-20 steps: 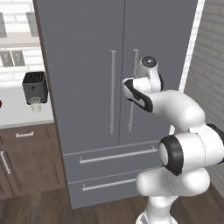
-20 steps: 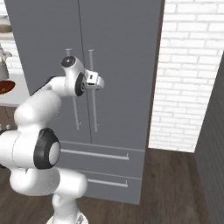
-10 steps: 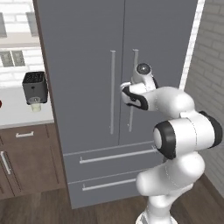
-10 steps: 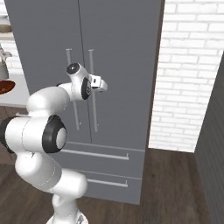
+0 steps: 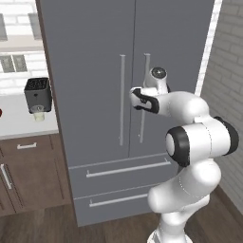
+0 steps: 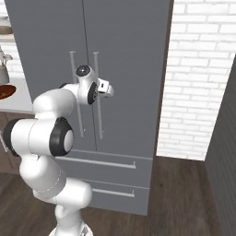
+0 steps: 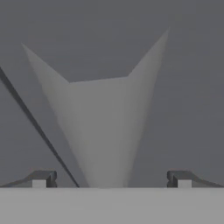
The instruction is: Grab a lemon wedge from the fridge and one ice cube from the ice bowl, and put them in the glass of lemonade.
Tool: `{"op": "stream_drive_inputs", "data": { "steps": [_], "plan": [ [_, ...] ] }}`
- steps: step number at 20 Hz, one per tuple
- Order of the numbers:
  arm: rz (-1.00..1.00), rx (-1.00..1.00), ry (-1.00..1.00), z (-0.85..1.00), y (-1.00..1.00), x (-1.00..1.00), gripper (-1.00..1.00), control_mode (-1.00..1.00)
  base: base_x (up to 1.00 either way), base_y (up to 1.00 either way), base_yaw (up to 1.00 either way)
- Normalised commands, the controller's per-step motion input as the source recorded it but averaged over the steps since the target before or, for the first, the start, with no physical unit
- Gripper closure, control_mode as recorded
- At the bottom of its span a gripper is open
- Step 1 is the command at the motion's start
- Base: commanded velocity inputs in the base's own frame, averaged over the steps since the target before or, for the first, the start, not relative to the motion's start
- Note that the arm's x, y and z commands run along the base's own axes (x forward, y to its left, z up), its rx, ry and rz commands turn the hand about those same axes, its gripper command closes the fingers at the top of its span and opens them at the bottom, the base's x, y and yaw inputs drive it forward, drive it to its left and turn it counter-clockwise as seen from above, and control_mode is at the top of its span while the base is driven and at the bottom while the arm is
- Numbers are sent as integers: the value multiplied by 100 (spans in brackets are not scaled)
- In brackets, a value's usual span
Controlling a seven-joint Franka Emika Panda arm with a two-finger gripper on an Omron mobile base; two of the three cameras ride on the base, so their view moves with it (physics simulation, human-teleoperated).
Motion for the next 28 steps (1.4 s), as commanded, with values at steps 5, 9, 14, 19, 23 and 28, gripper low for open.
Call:
{"op": "stream_drive_inputs", "data": {
  "steps": [5, 9, 14, 19, 23, 28],
  "plan": [
    [0, 0, 4, -7, 0, 6, -100, -100, 0, 0, 0],
    [0, 3, -3, -35, 6, 9, -100, -100, 0, 0, 0],
    [0, 5, -7, -44, 3, 11, -100, -100, 0, 0, 0],
    [0, 3, -3, -18, 8, 15, 100, -100, 0, 0, 0],
    [0, 0, 0, -1, 10, 13, 100, -100, 0, 0, 0],
    [0, 0, 0, 0, -5, -1, 100, -100, 0, 0, 0]
  ]
}}
